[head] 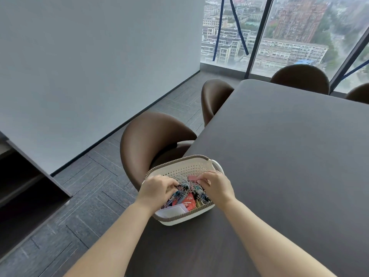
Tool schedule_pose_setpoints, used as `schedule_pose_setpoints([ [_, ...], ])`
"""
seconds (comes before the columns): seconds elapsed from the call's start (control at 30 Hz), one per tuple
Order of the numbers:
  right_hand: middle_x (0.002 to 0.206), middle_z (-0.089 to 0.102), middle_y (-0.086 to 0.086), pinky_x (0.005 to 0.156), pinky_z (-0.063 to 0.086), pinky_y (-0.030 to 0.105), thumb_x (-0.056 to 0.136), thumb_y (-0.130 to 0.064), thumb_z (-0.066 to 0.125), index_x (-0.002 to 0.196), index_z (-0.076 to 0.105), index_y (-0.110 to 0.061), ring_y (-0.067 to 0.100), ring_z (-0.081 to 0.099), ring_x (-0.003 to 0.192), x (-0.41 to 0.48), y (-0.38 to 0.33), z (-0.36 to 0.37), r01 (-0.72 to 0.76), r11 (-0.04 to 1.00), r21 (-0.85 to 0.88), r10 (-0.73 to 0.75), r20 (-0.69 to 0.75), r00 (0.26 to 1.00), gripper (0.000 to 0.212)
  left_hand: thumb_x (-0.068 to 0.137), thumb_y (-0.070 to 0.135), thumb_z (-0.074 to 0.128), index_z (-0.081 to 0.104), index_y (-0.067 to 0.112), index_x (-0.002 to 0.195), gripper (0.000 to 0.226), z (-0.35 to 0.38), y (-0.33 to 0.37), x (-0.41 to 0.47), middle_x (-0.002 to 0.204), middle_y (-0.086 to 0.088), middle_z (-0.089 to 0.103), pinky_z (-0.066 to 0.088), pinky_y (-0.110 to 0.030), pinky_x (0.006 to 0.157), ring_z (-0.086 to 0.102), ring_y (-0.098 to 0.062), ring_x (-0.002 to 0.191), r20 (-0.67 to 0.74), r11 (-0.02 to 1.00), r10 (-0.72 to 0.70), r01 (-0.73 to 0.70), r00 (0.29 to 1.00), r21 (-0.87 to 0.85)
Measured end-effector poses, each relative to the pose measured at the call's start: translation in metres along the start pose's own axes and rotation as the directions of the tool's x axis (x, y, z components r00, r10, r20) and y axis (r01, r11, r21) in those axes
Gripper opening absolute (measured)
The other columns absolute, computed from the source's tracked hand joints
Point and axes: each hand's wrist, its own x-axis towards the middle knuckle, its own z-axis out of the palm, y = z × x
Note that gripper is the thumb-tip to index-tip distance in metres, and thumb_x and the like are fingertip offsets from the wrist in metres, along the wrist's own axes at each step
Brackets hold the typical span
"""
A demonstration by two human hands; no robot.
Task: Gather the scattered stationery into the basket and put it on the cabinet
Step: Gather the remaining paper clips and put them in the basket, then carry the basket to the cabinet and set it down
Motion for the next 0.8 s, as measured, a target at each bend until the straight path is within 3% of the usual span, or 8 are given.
schedule_pose_setpoints([
  [0.1,0.086,0.072,-0.002,0.07,0.047,0.025,0.09,-0.024,0.057,0.097,0.072,-0.02,0.02,0.063,0.078,-0.005,0.007,0.001,-0.001,0.996,-0.085,-0.004,-0.059,0.998,0.017,0.076,0.02,0.074,0.073,0.023,0.094,0.018,0.004,-0.004,-0.003,0.073,0.006,0.072,0.05,-0.025,0.064,0.065,-0.012,0.066,-0.054,1.0,-0.001,0.0,0.999,-0.013],
  [0.2,0.091,0.071,0.003,0.088,0.044,0.032,0.095,-0.022,0.047,0.107,0.068,-0.023,0.025,0.06,0.088,-0.008,0.014,0.003,0.006,0.992,-0.125,-0.013,-0.055,0.998,0.024,0.079,0.023,0.067,0.074,0.023,0.082,0.008,0.01,-0.006,-0.004,0.091,0.006,0.073,0.052,-0.035,0.072,0.068,-0.014,0.081,-0.072,0.997,0.059,-0.055,0.996,0.053],
  [0.3,0.102,0.069,0.001,0.096,0.034,0.033,0.094,-0.019,0.048,0.111,0.064,-0.023,0.024,0.054,0.102,-0.012,0.017,0.001,0.023,0.994,-0.105,-0.031,-0.079,0.996,0.024,0.08,0.038,0.043,0.074,0.026,0.079,0.033,0.008,-0.002,-0.008,0.109,0.002,0.068,0.046,-0.045,0.084,0.062,-0.021,0.1,-0.069,0.993,-0.014,0.022,0.998,0.115],
  [0.43,0.13,0.054,-0.002,0.106,0.034,0.042,0.09,-0.02,0.053,0.124,0.054,-0.019,0.022,0.039,0.123,-0.01,0.023,-0.008,0.029,0.986,-0.167,-0.042,-0.077,0.996,0.033,0.081,0.034,0.049,0.062,0.014,0.116,0.042,0.008,-0.001,-0.022,0.131,-0.014,0.053,0.04,-0.051,0.095,0.047,-0.034,0.121,-0.133,0.939,-0.267,0.289,0.954,0.186],
  [0.53,0.151,0.024,-0.001,0.113,0.022,0.038,0.091,-0.027,0.051,0.142,0.027,-0.023,0.02,0.018,0.138,-0.006,0.027,-0.012,-0.109,0.984,-0.14,0.115,0.033,0.993,0.056,0.09,0.036,0.051,0.025,0.005,0.143,0.067,0.01,-0.005,-0.038,0.15,-0.018,0.021,0.025,-0.044,0.111,0.022,-0.033,0.137,-0.032,0.83,-0.551,0.552,0.834,0.075],
  [0.67,0.156,0.01,0.002,0.098,0.041,0.041,0.091,-0.025,0.052,0.146,0.004,-0.032,0.027,0.036,0.133,-0.003,0.026,-0.011,-0.222,0.965,-0.142,0.248,0.201,0.948,0.074,0.093,0.037,0.045,0.001,0.007,0.147,0.075,0.006,0.006,-0.046,0.151,-0.016,0.021,0.032,-0.042,0.106,0.03,-0.033,0.134,0.137,0.723,-0.68,0.69,0.72,-0.033],
  [0.73,0.153,0.021,0.004,0.079,0.044,0.036,0.092,-0.023,0.049,0.146,-0.001,-0.027,0.03,0.052,0.117,-0.002,0.027,-0.011,-0.266,0.958,-0.106,0.283,0.2,0.938,0.074,0.095,0.034,0.042,0.008,0.007,0.146,0.067,0.006,0.008,-0.046,0.145,-0.018,0.034,0.041,-0.044,0.097,0.044,-0.034,0.124,0.158,0.686,-0.715,0.727,0.681,-0.032],
  [0.8,0.14,0.043,0.013,0.076,0.041,0.034,0.094,-0.023,0.044,0.147,0.0,-0.021,0.033,0.055,0.11,0.0,0.03,-0.01,-0.365,0.931,-0.014,0.362,0.172,0.916,0.068,0.096,0.032,0.041,0.03,0.002,0.133,0.049,0.007,0.008,-0.047,0.127,-0.021,0.052,0.047,-0.041,0.083,0.054,-0.034,0.109,0.14,0.657,-0.743,0.753,0.654,-0.031],
])
